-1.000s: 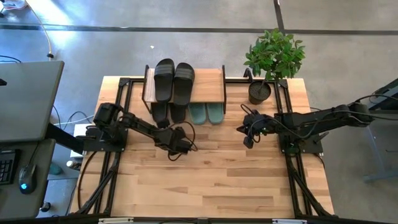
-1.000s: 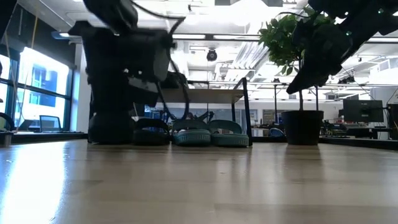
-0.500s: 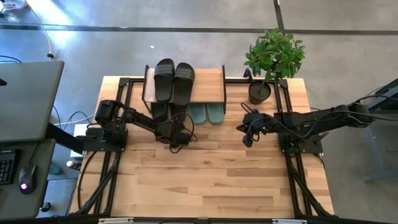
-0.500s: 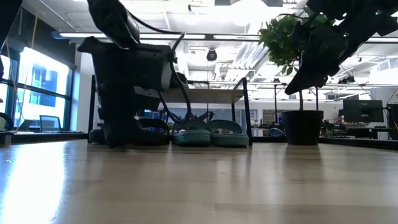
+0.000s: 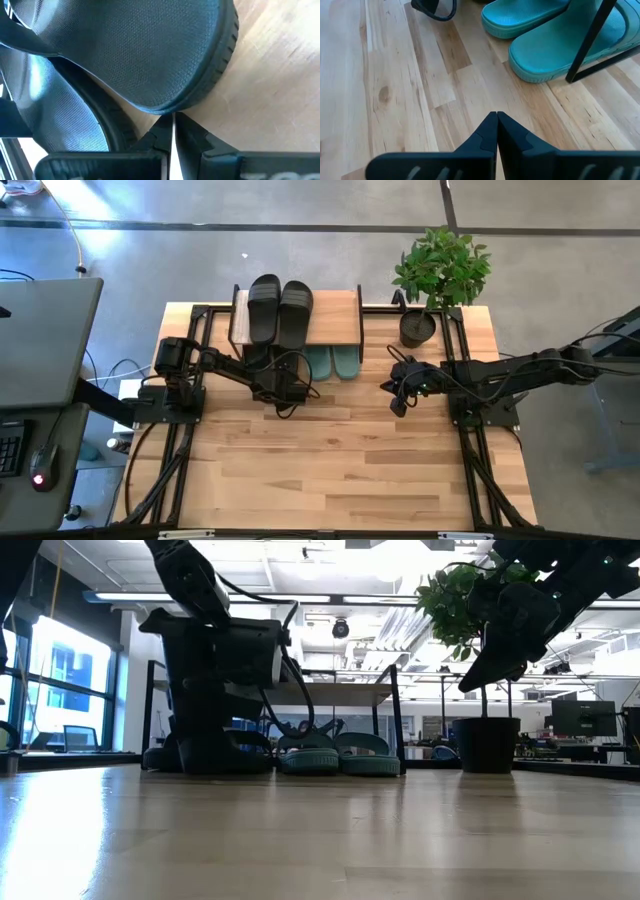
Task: Pick and place slides into the shelf
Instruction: Adjust the black slides
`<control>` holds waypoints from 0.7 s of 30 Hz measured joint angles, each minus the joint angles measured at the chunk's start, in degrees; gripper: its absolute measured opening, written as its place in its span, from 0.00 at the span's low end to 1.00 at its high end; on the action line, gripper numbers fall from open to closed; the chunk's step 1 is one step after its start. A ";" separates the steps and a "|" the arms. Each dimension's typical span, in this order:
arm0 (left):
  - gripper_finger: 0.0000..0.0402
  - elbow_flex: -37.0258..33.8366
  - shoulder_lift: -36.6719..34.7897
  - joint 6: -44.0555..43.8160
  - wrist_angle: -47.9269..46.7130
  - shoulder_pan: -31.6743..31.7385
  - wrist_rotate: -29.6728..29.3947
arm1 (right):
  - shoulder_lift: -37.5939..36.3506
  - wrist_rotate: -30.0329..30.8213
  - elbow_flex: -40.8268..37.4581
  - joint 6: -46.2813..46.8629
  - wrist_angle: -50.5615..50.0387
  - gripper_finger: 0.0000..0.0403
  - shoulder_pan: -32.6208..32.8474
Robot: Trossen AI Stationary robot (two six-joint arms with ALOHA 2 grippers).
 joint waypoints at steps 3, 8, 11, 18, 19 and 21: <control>0.03 0.00 0.03 0.63 0.00 0.45 -0.36 | -0.02 0.01 0.00 -0.04 0.00 0.00 0.00; 0.03 0.00 0.07 0.61 -0.06 1.27 -1.11 | -0.02 0.00 0.00 -0.02 0.00 0.00 0.00; 0.03 0.00 0.07 0.59 -0.02 1.47 -2.65 | -0.02 0.00 0.00 0.07 0.00 0.00 0.00; 0.03 0.00 0.07 0.58 -0.04 1.50 -4.50 | -0.02 0.02 0.00 0.09 -0.01 0.00 0.00; 0.03 0.00 0.07 0.59 -0.04 1.50 -4.80 | -0.02 0.02 0.00 0.09 -0.01 0.00 0.00; 0.03 0.00 0.07 0.57 -0.04 1.50 -6.08 | -0.02 0.02 0.00 0.11 -0.02 0.00 0.00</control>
